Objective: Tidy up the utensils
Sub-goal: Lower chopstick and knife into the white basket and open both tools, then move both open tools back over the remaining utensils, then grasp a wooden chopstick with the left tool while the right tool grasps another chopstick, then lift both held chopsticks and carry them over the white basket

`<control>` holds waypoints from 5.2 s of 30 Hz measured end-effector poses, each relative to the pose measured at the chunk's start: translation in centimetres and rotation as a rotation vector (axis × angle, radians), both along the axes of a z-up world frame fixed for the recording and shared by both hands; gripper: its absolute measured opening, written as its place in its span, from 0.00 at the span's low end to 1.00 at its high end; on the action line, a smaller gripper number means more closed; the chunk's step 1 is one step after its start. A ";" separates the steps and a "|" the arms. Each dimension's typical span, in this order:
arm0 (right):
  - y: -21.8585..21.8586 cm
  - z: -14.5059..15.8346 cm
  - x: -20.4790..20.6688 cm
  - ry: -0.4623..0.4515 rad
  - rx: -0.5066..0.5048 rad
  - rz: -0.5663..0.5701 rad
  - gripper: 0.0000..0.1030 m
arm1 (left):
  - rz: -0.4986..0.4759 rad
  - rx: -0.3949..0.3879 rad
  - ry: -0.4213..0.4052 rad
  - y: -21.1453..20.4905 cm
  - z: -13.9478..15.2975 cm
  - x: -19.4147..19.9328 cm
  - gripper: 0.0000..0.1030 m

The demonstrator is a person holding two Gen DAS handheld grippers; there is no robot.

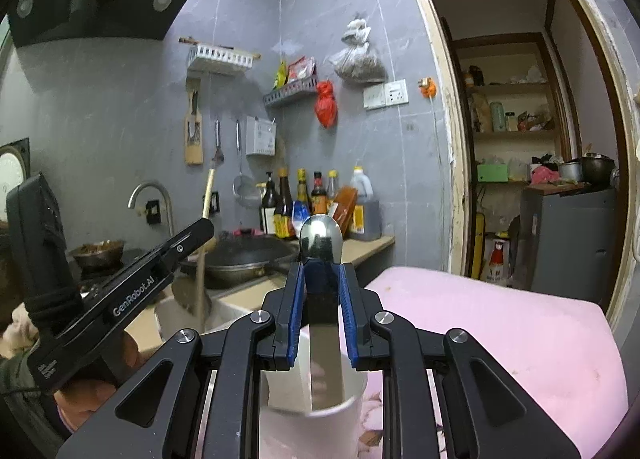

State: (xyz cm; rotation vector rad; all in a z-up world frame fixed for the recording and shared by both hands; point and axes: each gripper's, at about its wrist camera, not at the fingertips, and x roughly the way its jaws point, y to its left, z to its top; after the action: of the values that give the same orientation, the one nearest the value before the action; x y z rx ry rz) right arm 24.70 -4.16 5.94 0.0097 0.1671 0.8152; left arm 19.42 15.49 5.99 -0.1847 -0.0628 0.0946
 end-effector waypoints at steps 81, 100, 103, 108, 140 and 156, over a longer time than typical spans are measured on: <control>-17.2 -8.1 -3.6 0.425 -0.371 -0.219 0.38 | -0.494 0.163 0.975 -20.5 -9.2 4.4 0.39; -15.3 -9.4 -2.9 0.440 -0.512 -0.245 0.23 | -0.502 0.128 1.044 -21.1 -10.2 6.7 0.20; -15.1 -9.5 -2.4 0.443 -0.526 -0.246 0.22 | -0.496 0.124 1.044 -21.5 -10.1 7.3 0.17; -15.3 -9.5 -2.0 0.447 -0.524 -0.257 0.05 | -0.495 0.119 1.048 -21.3 -10.0 7.5 0.05; -14.8 -8.5 5.2 0.551 -0.564 -0.227 0.20 | -0.463 0.158 1.104 -20.6 -9.1 7.2 0.07; -13.6 -8.3 7.3 0.607 -0.550 -0.195 0.03 | -0.473 0.108 1.087 -20.7 -9.0 8.6 0.02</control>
State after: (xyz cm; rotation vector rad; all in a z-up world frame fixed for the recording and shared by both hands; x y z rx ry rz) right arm 31.99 -17.80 -2.40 -0.2434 0.9455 0.5300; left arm 28.07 -5.22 -2.99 -0.0179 1.0541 -0.2876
